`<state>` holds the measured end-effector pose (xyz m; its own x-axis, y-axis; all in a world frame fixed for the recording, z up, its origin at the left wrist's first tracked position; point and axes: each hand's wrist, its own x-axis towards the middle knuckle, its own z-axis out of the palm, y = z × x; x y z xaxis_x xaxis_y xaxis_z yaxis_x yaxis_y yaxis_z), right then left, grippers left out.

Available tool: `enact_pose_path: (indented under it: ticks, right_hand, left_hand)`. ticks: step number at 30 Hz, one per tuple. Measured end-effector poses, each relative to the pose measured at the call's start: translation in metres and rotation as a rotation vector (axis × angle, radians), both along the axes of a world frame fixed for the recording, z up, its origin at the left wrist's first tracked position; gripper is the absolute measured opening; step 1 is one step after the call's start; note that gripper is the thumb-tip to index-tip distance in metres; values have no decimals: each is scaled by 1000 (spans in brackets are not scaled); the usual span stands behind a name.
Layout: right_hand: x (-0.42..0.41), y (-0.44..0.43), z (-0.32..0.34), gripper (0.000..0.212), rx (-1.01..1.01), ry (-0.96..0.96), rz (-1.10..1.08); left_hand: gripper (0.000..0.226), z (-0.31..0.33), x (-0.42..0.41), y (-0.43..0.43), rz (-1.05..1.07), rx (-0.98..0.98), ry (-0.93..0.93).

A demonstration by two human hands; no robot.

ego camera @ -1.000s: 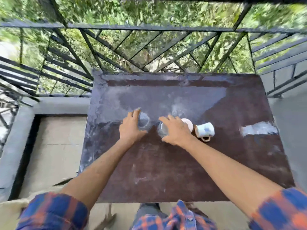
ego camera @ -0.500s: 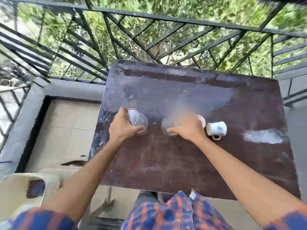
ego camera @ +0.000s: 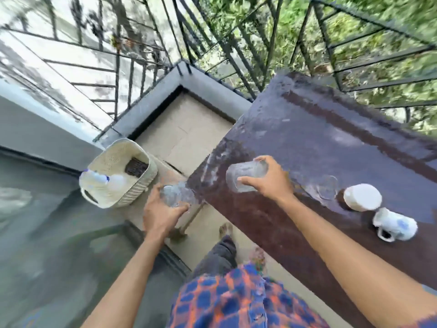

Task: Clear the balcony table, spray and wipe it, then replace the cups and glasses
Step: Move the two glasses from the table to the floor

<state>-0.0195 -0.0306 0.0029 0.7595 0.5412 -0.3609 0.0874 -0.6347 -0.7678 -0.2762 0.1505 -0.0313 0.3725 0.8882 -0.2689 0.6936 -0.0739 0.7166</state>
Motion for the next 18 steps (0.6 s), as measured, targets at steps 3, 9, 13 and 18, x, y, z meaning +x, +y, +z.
enact_pose_path:
  ticks: [3,9,13,18]
  right_hand:
    - [-34,41,0,75,-18,-11,160]
    - [-108,130,-19,78,-45,-14,407]
    - [-154,191,-49,75,-119,-29,585]
    - [-199,251,-107,78,-253,-4,704]
  left_hand:
    - [73,-12,-47,6,133,16,52]
    - [85,-48,-104,33,363,-81,136]
    - [86,-72,-126,56,449,-148,153]
    - [88,-112,-148,88,473,-236,222]
